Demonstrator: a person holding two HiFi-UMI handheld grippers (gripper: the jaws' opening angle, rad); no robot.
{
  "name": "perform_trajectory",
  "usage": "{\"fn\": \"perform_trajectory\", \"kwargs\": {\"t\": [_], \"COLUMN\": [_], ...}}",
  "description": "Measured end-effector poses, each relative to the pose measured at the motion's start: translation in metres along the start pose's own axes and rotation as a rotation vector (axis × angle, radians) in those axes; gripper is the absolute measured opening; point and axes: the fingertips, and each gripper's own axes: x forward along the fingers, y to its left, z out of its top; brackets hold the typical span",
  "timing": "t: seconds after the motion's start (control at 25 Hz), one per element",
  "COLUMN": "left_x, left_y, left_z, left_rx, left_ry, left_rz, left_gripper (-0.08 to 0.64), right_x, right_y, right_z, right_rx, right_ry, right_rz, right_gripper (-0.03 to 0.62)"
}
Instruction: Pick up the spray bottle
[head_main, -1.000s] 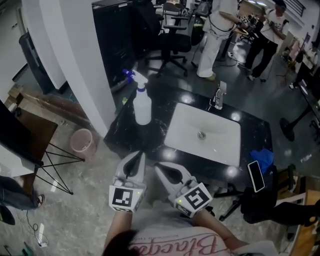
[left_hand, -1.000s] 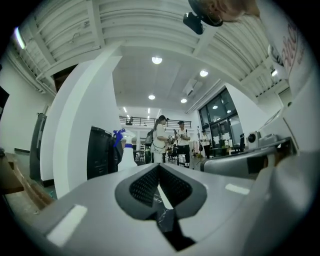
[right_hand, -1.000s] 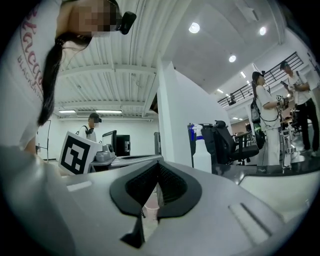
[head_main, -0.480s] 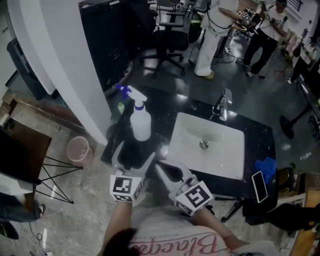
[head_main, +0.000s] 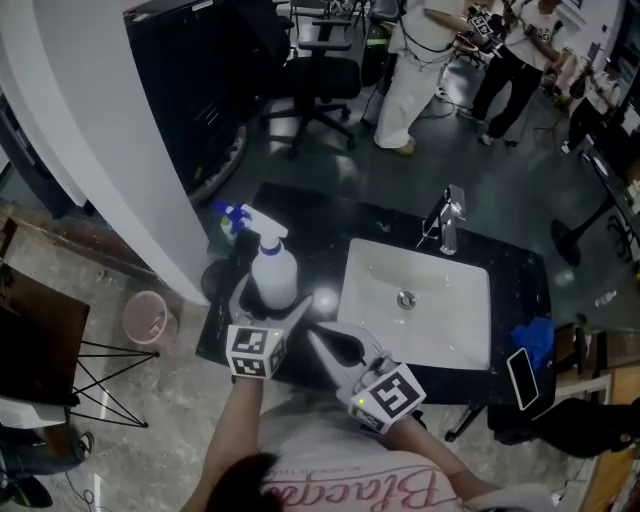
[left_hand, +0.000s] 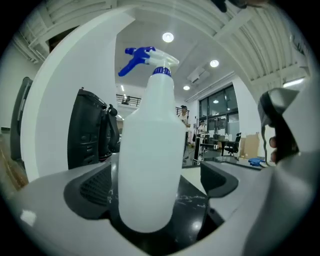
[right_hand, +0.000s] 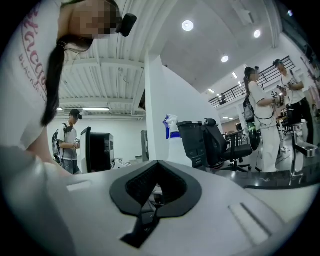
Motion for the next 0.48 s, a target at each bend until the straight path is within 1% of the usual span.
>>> {"fn": "perform_trajectory", "kwargs": {"t": [0.12, 0.24, 0.36, 0.48], "left_x": [0.019, 0.031, 0.038, 0.042], "left_y": [0.001, 0.001, 0.003, 0.007], "left_z": [0.005, 0.001, -0.001, 0.001], "left_rx": [0.016, 0.047, 0.076, 0.078], "left_ry": [0.006, 0.048, 0.077, 0.073], "left_rz": [-0.021, -0.027, -0.021, -0.002], "left_gripper": [0.535, 0.535, 0.526, 0.470], "right_x": [0.003, 0.003, 0.002, 0.003], "right_y": [-0.009, -0.016, -0.019, -0.019], "right_z": [0.001, -0.003, -0.006, -0.007], "right_rx": [0.010, 0.032, 0.033, 0.032], "right_ry": [-0.002, 0.006, 0.022, 0.028], "right_rz": [0.004, -0.006, -0.017, -0.014], "right_gripper": [0.002, 0.002, 0.002, 0.002]}}
